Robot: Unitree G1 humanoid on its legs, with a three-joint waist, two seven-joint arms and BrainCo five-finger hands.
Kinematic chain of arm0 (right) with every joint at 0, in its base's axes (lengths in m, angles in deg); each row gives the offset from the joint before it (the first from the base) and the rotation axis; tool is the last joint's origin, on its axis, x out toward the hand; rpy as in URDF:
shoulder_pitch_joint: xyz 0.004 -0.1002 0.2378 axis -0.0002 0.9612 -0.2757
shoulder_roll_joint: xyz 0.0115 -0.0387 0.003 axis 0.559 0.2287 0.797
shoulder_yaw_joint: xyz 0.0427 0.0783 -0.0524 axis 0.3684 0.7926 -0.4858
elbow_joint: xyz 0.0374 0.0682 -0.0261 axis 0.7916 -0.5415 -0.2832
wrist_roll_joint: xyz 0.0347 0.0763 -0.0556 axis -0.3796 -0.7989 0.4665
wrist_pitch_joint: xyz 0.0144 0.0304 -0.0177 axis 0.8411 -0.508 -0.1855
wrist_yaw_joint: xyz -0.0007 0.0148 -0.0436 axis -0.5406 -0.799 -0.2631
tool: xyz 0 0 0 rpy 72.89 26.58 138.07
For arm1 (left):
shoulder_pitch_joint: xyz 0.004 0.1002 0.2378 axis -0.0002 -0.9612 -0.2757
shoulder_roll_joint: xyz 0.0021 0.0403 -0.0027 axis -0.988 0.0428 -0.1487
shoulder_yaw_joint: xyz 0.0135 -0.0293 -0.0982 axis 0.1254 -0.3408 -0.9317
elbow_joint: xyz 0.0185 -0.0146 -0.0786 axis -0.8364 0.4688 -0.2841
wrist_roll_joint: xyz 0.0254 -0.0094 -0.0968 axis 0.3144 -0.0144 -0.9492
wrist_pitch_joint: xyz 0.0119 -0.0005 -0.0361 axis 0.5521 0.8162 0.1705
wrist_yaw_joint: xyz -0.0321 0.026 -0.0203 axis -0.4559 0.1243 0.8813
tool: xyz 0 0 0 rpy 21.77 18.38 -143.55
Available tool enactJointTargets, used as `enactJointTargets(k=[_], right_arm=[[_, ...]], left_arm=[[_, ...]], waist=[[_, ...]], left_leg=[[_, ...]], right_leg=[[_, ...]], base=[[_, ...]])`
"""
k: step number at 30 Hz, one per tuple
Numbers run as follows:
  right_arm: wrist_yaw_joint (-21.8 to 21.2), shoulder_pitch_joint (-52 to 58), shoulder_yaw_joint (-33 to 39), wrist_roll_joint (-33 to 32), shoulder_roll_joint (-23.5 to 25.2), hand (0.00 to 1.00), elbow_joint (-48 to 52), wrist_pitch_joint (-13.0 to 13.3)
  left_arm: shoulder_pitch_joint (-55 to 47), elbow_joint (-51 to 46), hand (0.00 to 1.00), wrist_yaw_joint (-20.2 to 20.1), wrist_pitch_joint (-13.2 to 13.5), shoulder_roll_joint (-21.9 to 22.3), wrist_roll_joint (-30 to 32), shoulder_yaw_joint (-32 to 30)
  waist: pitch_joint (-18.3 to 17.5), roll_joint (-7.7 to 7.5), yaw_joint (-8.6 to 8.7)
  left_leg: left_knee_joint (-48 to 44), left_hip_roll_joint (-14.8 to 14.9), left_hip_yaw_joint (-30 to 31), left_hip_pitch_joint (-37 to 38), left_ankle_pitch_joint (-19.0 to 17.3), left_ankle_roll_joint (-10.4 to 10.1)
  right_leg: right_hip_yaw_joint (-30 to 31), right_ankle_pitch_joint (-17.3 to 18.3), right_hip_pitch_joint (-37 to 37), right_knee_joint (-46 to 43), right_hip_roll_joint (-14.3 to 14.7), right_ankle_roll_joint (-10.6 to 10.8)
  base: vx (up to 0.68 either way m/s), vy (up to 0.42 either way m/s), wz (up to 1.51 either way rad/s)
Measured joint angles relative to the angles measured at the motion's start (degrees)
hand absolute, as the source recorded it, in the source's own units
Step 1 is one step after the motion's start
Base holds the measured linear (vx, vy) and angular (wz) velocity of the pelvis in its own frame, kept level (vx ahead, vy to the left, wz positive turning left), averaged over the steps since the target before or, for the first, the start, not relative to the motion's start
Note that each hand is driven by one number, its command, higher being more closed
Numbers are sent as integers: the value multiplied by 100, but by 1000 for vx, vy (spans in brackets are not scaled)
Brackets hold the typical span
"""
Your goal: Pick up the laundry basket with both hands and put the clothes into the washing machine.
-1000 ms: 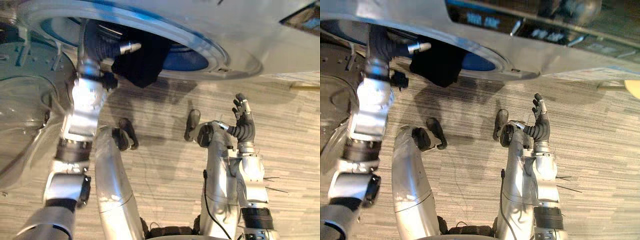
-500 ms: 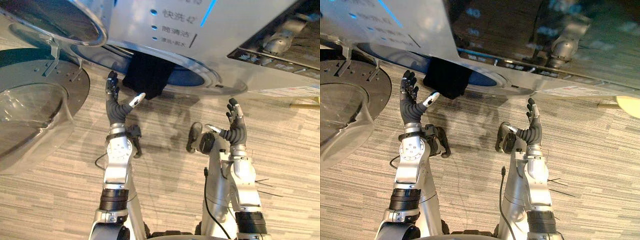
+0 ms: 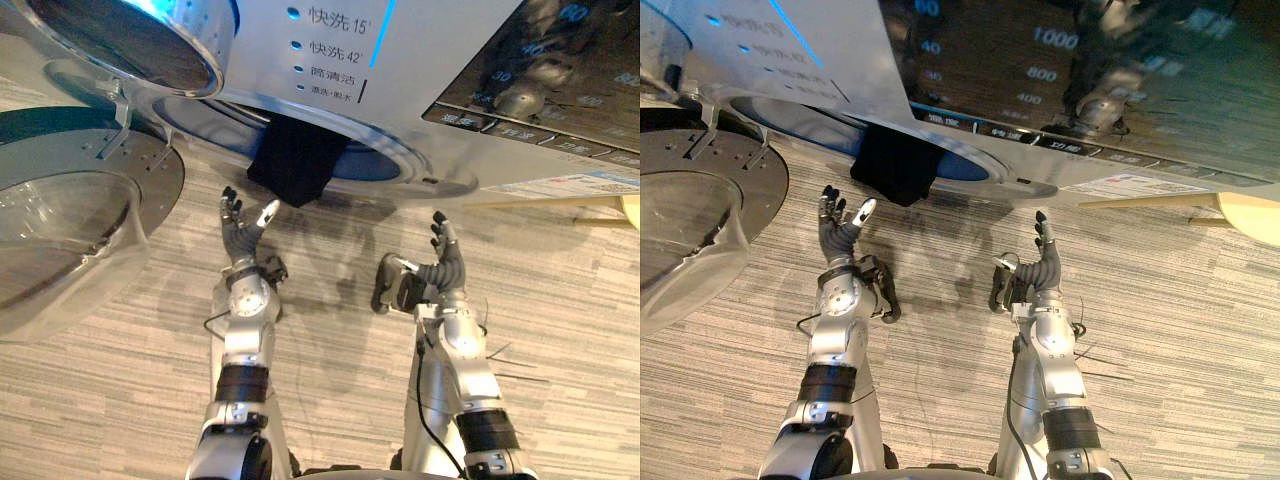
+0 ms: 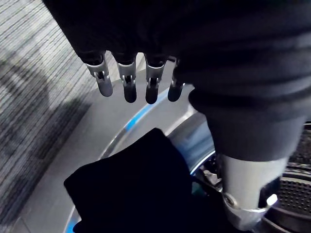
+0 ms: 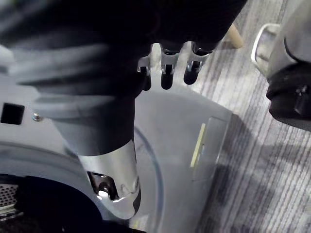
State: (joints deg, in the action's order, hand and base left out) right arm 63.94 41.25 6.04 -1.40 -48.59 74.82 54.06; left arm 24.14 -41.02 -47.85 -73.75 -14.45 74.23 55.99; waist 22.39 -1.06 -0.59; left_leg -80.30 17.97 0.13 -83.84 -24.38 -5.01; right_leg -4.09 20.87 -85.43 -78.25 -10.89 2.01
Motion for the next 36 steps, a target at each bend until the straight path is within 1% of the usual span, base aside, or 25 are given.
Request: enactJointTargets(k=[3, 4, 5, 6, 7, 8, 9, 10, 11, 13, 15, 19, 20, 21, 25, 29, 30, 31, 32, 33, 34, 36], right_arm=[[111, -380, -27, -8, 0, 0, -302, -71], [143, -539, -79, -10, -9, 0, -337, -112], [154, -559, -103, -11, -2, 0, -260, -140], [184, -559, -161, -33, 2, 0, -161, -183], [-62, -465, -173, -623, -16, 0, 93, -154], [-85, -397, -213, -775, -28, 0, 245, -123], [-240, -292, -240, -962, -14, 0, 358, 71], [-531, -186, -225, -1434, -34, 0, 440, 261], [-714, -151, -129, -1914, -67, 0, 599, 319], [-725, -153, -14, -1898, -72, 0, 635, 445], [-693, -151, 122, -1782, -82, 0, 649, 452], [-629, -102, 155, -1672, -101, 0, 693, 465], [-614, -102, 155, -1640, -92, 0, 700, 477], [-606, -100, 157, -1604, -79, 0, 740, 480], [-521, -94, 156, -1532, -59, 0, 932, 494], [-513, -91, 155, -1496, -59, 0, 944, 494], [-513, -83, 156, -1469, -60, 0, 943, 494], [-513, -49, 161, -1450, -62, 0, 931, 494], [-513, -46, 168, -1436, -67, 0, 894, 494], [-510, -50, 168, -1397, -69, 0, 753, 494], [-509, -49, 166, -1393, -67, 0, 726, 494], [-509, 54, 151, -1352, -56, 0, 597, 496]], left_arm=[[546, 539, 0, 3, -7, -25, -302, -70], [805, 719, 0, -5, -8, -87, -501, -71], [892, 734, 0, -5, -23, -131, -571, -77], [1059, 844, 0, 56, -46, -149, -791, -198], [1137, 907, 0, 61, -35, -252, -975, -285], [1161, 907, 0, 35, -34, -316, -1031, -291], [1212, 933, 100, 11, -35, -454, -1152, -302], [1262, 939, 100, 5, -35, -614, -1328, -301], [1355, 942, 100, 3, -36, -690, -1500, -301], [1447, 958, 100, -13, -37, -745, -1665, -293], [1453, 947, 100, -34, 27, -821, -1823, -238], [1452, 894, 100, -44, 184, -826, -1841, 14], [1455, 684, 100, -40, 209, -811, -1841, 71], [1456, 661, 100, 22, 175, -826, -1846, 89], [1339, 324, 100, 107, 194, -810, -1844, 167], [861, -279, 100, 152, 189, -606, -1817, 235], [721, -466, 100, 119, 240, -549, -1788, 270], [341, -1071, 100, 94, 392, -431, -1690, 534], [211, -1269, 100, 85, 448, -371, -1626, 622], [-72, -1559, 100, 8, 535, -221, -1553, 743], [-120, -1595, 100, -16, 539, -189, -1555, 754], [-461, -1711, 100, -42, 548, -41, -1565, 920]], waist=[[7, -12, 75], [14, -25, 143], [26, -47, 169], [37, -79, 216], [76, -148, 249], [104, -201, 263], [155, -294, 291], [204, -359, 340], [239, -399, 366], [338, -434, 385], [361, -440, 380], [365, -437, 331], [369, -435, 340], [391, -433, 343], [499, -429, 361], [503, -425, 371], [503, -425, 361], [503, -425, 294], [503, -424, 266], [502, -422, 216], [502, -421, 207], [474, -363, 129]], left_leg=[[-37, 4, -19, -143, 0, 2], [-92, 13, -28, -247, -3, 8], [-126, 20, -42, -277, -9, 18], [-224, 54, -30, -329, -31, 40], [-286, 123, -65, -352, -65, 60], [-302, 145, -83, -363, -69, 61], [-335, 195, -109, -376, -89, 60], [-384, 214, -104, -437, -143, 29], [-387, 220, -113, -523, -147, 25], [-419, 215, -114, -550, -147, 25], [-468, 208, -120, -612, -167, 63], [-485, 191, -156, -629, -182, 89], [-507, 190, -148, -643, -186, 97], [-546, 189, -138, -646, -197, 112], [-607, 163, -119, -678, -212, 138], [-606, 98, -106, -672, -210, 138], [-604, 93, -107, -669, -209, 137], [-593, 88, -117, -633, -208, 137], [-575, 82, -125, -601, -205, 132], [-521, 56, -124, -490, -198, 121], [-507, 47, -121, -460, -195, 119], [-381, -25, -114, -237, -161, 119]], right_leg=[[33, -31, -150, -12, 28, -2], [67, -47, -265, -40, 80, 10], [86, -53, -310, -65, 87, 14], [107, -54, -362, -135, 92, 14], [142, -56, -414, -175, 139, 34], [173, -68, -451, -176, 178, 67], [211, -87, -497, -175, 201, 101], [225, -113, -553, -174, 226, 141], [241, -136, -623, -142, 241, 181], [279, -176, -632, -129, 265, 222], [296, -197, -660, -121, 257, 216], [324, -225, -668, -121, 213, 250], [318, -231, -669, -129, 208, 249], [317, -233, -668, -151, 206, 248], [316, -232, -671, -209, 170, 249], [319, -226, -673, -246, 120, 248], [317, -221, -672, -253, 110, 246], [323, -206, -657, -266, 100, 234], [323, -197, -635, -266, 89, 228], [318, -157, -528, -265, 74, 225], [315, -149, -500, -264, 70, 217], [268, -66, -285, -240, -8, 165]], base=[[27, -12, -7], [21, -6, -10], [37, -1, -14], [31, 2, -15], [27, -4, -18], [4, -10, -23], [-4, -1, -26], [-10, 10, -24], [-10, 13, -14], [-4, 6, -2], [5, 11, -2], [24, 8, 3], [0, 0, 0], [27, 9, -4], [11, 1, 4], [12, -2, 5], [21, -14, 8], [17, -15, 5], [22, -25, 11], [18, -24, 11], [28, -35, 20], [38, -42, 21]])
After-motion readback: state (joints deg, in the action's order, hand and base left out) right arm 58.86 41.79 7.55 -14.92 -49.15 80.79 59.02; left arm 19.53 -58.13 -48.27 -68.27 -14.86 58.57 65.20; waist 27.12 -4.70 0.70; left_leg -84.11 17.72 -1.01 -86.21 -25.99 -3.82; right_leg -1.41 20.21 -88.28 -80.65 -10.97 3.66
